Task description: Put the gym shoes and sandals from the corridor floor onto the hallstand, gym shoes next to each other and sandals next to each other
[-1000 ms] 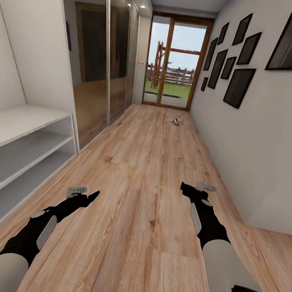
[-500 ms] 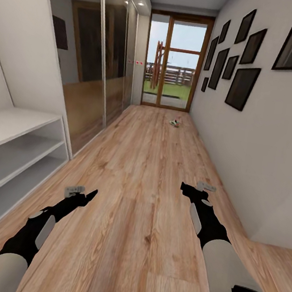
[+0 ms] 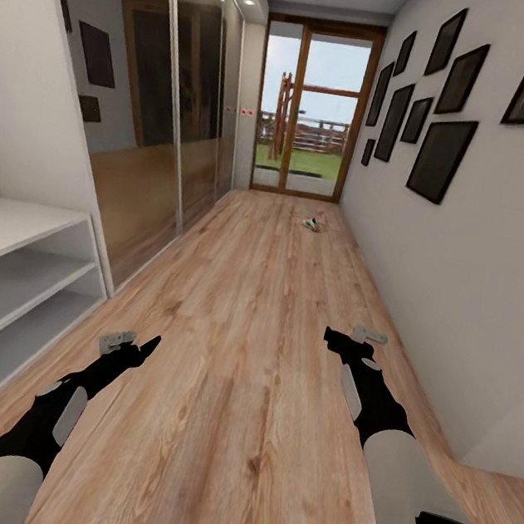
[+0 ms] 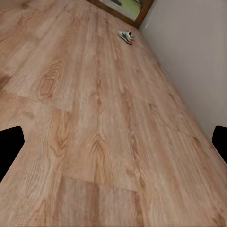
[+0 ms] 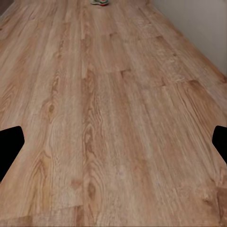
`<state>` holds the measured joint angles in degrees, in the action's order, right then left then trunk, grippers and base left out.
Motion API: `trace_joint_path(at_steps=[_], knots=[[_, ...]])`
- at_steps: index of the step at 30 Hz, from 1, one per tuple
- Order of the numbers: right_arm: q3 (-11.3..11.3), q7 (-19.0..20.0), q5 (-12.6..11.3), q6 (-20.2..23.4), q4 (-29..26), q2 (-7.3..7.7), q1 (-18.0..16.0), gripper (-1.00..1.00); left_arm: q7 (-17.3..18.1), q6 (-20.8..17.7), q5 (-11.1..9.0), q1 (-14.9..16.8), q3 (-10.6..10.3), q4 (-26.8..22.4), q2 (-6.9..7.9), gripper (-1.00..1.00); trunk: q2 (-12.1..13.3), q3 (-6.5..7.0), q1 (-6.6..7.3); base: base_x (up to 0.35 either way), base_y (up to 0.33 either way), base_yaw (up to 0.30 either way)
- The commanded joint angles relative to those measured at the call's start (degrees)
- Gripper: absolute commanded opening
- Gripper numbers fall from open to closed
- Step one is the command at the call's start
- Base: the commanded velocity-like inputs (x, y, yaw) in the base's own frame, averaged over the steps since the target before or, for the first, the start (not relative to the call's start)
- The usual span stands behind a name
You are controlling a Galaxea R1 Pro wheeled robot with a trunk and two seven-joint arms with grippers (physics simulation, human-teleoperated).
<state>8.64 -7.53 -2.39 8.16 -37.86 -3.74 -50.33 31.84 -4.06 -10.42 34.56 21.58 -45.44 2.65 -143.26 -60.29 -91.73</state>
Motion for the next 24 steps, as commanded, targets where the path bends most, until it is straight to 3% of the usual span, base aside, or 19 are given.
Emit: trace_joint_path(at_steps=[1, 24], knots=[[0.11, -0.11, -0.25, 0.28, -0.1, -0.04, -0.02, 1.0, 0.33, -0.43, -0.5, 0.04, 0.12, 0.0, -0.01, 1.0, -0.02, -0.06, -0.02, 0.348, -0.098, 0.0], [0.1, -0.11, -0.25, 0.28, -0.1, -0.04, -0.02, 1.0, 0.33, -0.43, -0.48, 0.02, 0.13, 0.0, -0.01, 1.0, -0.02, -0.06, -0.02, 0.349, -0.097, 0.0]])
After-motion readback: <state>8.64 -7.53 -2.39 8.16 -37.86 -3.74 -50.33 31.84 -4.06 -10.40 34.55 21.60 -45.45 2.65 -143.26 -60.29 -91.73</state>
